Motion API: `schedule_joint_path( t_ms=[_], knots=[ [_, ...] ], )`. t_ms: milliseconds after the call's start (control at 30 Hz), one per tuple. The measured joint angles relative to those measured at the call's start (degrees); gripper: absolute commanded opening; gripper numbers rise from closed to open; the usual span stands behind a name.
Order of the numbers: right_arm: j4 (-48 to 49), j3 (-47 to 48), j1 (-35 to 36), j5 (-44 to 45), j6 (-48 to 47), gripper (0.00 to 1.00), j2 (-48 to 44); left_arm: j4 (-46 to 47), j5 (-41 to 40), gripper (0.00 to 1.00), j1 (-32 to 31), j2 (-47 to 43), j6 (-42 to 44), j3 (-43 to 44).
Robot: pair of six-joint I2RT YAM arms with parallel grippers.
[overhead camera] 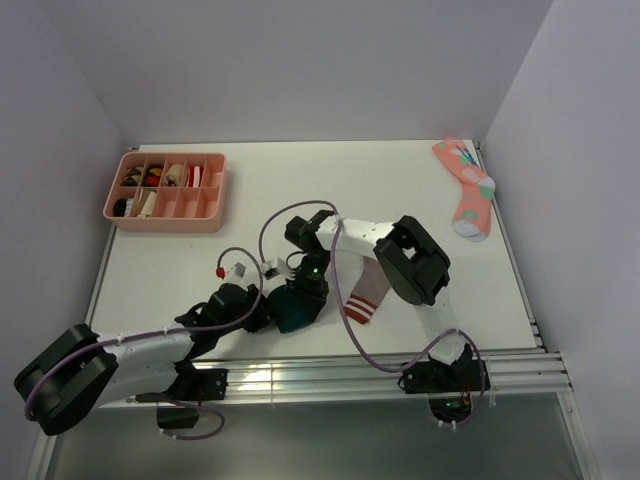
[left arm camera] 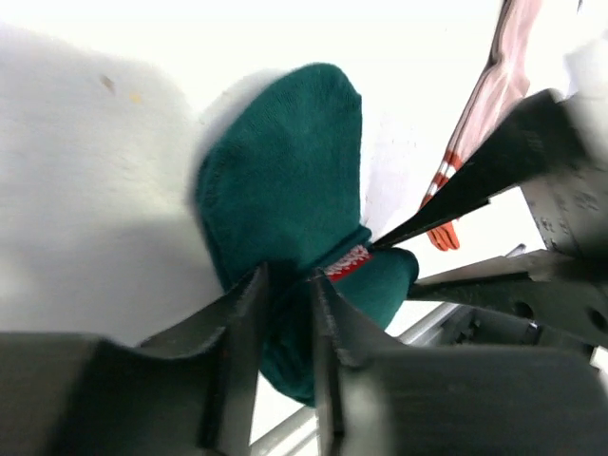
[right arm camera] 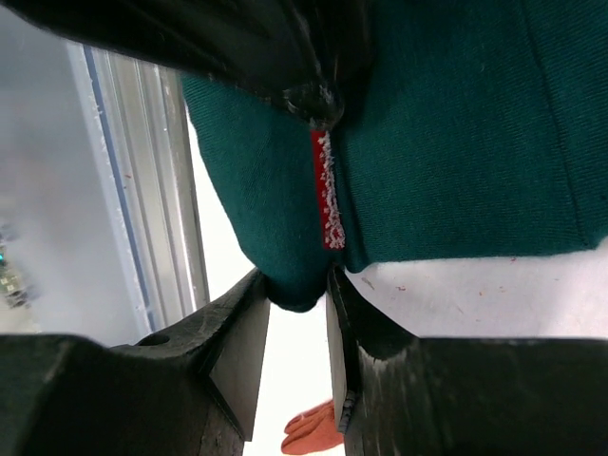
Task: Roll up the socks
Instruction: Roll the sock at the center of the board.
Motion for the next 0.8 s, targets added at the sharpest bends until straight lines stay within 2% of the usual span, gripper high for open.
schedule_joint_path(
  t_ms=[333, 567, 800],
  knots=[
    [-7.3, 5.49, -0.28, 0.15, 0.7, 0.35, 5.18, -1.29, -10.27, 0.4, -2.01, -13.14, 6.93, -4.68],
    [-9.42, 7.87, -0.5, 0.85, 1.36, 0.35, 6.36, 2.23, -14.75, 0.46, -5.09, -18.71, 12.7, -4.74],
    [-10.58, 10.12, -0.59, 1.66, 1.55, 0.35, 7.5, 8.41, -15.78, 0.48, -6.73, -16.81, 18.78, -4.74]
  ],
)
